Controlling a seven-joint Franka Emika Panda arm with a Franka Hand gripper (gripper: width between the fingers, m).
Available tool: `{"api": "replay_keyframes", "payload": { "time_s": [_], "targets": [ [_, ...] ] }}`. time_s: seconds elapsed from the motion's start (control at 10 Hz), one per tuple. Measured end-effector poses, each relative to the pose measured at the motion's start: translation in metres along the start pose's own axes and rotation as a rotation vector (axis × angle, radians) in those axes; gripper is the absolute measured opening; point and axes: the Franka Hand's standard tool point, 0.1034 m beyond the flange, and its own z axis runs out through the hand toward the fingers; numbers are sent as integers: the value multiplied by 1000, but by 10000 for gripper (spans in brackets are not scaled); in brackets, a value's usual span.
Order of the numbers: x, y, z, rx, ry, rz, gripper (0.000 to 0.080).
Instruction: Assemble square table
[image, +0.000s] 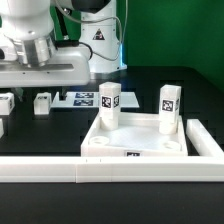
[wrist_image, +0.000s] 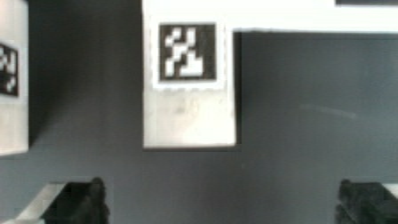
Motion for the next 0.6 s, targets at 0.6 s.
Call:
{"api": "replay_keyframes", "payload": {
  "time_s": [0.6],
  "targets": [
    [-5, 7, 11, 0, -172, -9, 649]
  ]
}}
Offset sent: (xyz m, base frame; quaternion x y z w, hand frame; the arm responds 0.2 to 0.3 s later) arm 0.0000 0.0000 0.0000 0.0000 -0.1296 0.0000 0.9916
